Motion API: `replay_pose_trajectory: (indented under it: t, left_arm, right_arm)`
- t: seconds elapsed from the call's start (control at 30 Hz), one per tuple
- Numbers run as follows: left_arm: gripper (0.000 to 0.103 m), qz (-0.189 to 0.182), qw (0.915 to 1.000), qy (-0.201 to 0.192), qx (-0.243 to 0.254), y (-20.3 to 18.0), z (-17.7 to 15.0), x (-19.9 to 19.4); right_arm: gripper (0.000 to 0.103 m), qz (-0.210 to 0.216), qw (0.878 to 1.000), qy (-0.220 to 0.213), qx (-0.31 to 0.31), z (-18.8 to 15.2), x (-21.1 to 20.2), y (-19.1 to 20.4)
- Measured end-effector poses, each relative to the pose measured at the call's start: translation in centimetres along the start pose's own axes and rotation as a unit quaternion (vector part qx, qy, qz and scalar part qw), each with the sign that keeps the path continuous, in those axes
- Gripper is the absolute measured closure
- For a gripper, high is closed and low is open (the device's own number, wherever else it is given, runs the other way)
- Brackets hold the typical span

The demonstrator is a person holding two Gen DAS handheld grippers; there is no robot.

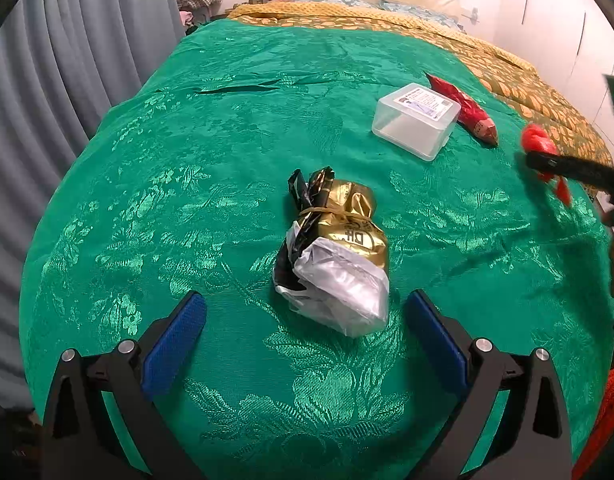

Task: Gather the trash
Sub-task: 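Grasp the red plastic bag with the right tool while the left tool grasps the gold-and-silver packet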

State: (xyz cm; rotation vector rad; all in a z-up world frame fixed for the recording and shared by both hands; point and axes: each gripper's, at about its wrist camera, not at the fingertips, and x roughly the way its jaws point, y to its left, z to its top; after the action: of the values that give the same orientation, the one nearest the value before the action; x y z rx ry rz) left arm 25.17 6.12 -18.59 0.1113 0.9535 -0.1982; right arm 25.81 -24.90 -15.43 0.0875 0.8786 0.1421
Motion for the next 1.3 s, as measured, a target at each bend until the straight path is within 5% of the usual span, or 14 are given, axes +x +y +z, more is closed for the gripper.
replay_pose_trajectory:
  t: [0.27,0.5,0.6,0.7,1.3]
  left_arm:
    - [0.005,0.003,1.0000,0.000,0.000,0.0,0.0,0.0]
    - [0.005,0.003,1.0000,0.000,-0.001,0.0,0.0,0.0]
    - [0.005,0.003,1.0000,0.000,-0.001,0.0,0.0,0.0]
    - [0.005,0.003,1.0000,0.000,-0.001,0.0,0.0,0.0]
    - [0.004,0.003,1.0000,0.000,-0.001,0.0,-0.1,0.0]
  right_arm:
    - [0.052,0.124,0.977,0.053,-0.165,-4.6,-5.2,4.4]
    - [0.051,0.117,0.960,0.067,-0.244,-8.6,-5.4,7.9]
    - [0.034,0.105,0.963,0.058,-0.241,-9.6,-4.9,8.4]
    - [0.031,0.104,0.968,0.052,-0.221,-10.4,-4.9,8.4]
    - [0.029,0.050,0.987,0.046,-0.142,-11.5,-6.4,3.0]
